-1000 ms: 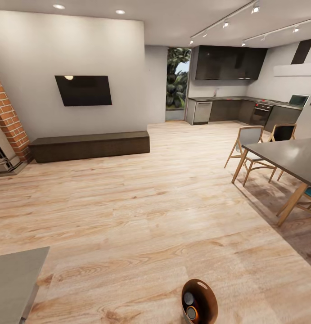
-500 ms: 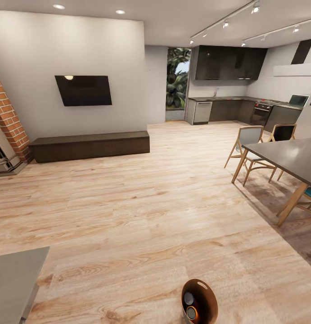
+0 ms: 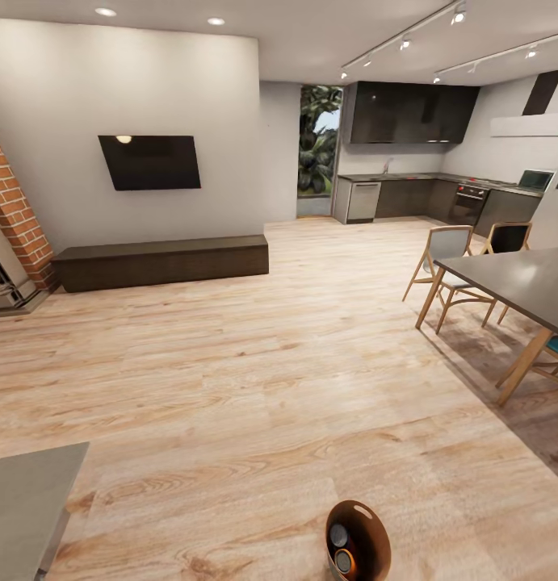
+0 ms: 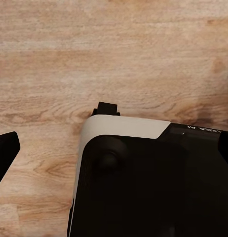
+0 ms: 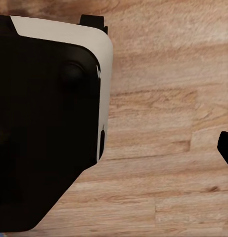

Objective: Put the three can of soda from the living room inside the tash can in the kitchen.

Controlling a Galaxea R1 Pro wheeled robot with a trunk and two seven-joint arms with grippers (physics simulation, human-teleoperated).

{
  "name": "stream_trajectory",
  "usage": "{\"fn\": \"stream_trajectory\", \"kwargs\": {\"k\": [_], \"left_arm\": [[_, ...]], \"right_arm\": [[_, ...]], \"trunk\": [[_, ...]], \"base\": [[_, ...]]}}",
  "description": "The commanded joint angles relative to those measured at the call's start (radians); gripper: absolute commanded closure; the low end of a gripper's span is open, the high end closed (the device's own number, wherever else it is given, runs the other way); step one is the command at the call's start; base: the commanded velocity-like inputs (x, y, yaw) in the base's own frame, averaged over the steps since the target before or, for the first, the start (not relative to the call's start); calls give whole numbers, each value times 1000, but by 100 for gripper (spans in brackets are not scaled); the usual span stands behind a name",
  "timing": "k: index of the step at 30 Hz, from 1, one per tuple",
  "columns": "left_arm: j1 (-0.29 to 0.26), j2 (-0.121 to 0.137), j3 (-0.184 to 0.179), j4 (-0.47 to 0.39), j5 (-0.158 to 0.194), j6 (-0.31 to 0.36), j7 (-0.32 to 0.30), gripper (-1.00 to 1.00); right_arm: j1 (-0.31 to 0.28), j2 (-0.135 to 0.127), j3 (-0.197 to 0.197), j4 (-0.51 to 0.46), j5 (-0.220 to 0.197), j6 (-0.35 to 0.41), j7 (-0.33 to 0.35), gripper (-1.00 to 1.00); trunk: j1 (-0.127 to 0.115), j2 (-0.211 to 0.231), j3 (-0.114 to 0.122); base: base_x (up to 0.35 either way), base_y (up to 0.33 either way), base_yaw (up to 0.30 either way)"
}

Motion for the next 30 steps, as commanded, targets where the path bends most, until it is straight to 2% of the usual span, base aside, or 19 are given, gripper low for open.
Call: {"fn": "stream_trajectory", "kwargs": {"k": [1,30], "left_arm": [[0,0,0,0,0,0,0,-100],[0,0,0,0,0,0,0,-100]], "right_arm": [[0,0,0,0,0,0,0,-100],[0,0,0,0,0,0,0,-100]], "trunk": [[0,0,0],[0,0,0]], "base": [[0,0,0],[0,0,0]]}}
